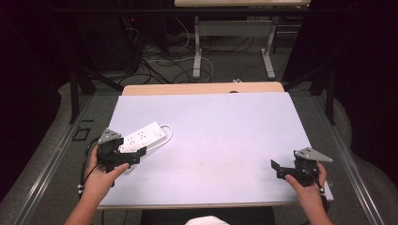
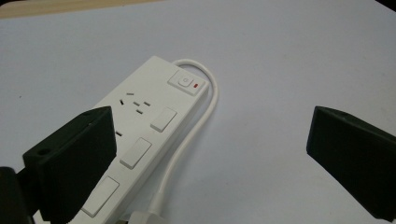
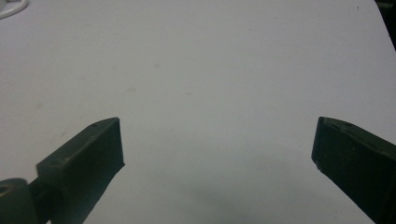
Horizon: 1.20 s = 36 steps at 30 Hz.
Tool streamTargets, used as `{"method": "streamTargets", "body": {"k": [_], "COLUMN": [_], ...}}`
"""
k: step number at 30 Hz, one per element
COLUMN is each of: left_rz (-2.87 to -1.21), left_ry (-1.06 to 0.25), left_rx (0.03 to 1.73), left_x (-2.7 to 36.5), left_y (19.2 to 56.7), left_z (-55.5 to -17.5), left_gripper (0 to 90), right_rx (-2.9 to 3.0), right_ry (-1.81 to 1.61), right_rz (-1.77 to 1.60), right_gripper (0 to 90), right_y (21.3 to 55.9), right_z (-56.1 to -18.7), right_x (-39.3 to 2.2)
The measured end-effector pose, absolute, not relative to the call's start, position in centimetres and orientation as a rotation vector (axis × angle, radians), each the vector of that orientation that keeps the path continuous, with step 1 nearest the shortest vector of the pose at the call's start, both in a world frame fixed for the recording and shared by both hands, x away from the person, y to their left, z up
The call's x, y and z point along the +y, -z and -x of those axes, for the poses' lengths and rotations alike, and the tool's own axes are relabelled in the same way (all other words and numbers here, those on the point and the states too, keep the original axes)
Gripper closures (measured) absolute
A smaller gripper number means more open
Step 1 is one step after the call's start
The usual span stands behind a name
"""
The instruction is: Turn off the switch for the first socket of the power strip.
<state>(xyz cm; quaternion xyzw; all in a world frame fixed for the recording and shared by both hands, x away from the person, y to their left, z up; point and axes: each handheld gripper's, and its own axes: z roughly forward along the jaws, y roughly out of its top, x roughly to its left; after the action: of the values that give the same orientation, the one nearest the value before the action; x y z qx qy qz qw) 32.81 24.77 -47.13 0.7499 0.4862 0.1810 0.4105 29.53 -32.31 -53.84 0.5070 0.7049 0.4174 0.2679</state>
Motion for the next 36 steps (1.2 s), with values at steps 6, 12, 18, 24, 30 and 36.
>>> {"method": "streamTargets", "body": {"k": [6,12,18,24,30,36], "left_rz": [-1.928,-1.967,-2.032,-2.064,-2.129,-2.172], "left_ry": [-0.435,-0.408,-0.420,-0.428,-0.417,-0.422], "left_rx": [1.224,1.232,1.216,1.211,1.188,1.187], "left_x": [24.5,24.3,24.1,23.8,23.9,24.0], "left_y": [46.8,46.6,46.3,45.8,45.0,44.6], "left_z": [-33.1,-33.4,-33.6,-34.0,-34.5,-35.3], "left_gripper": [1.4,1.4,1.4,1.4,2.2,5.7], "right_rx": [1.904,1.896,1.882,1.880,1.894,1.902], "right_ry": [-1.126,-1.136,-1.134,-1.135,-1.133,-1.136], "right_rz": [-1.372,-1.389,-1.394,-1.395,-1.394,-1.398], "right_gripper": [1.6,1.6,1.6,1.6,1.7,1.9], "right_y": [53.9,53.8,53.8,53.8,53.9,54.0], "right_z": [-29.5,-29.5,-29.5,-29.5,-29.5,-29.5], "right_x": [-32.4,-32.5,-32.5,-32.5,-32.5,-32.4]}}
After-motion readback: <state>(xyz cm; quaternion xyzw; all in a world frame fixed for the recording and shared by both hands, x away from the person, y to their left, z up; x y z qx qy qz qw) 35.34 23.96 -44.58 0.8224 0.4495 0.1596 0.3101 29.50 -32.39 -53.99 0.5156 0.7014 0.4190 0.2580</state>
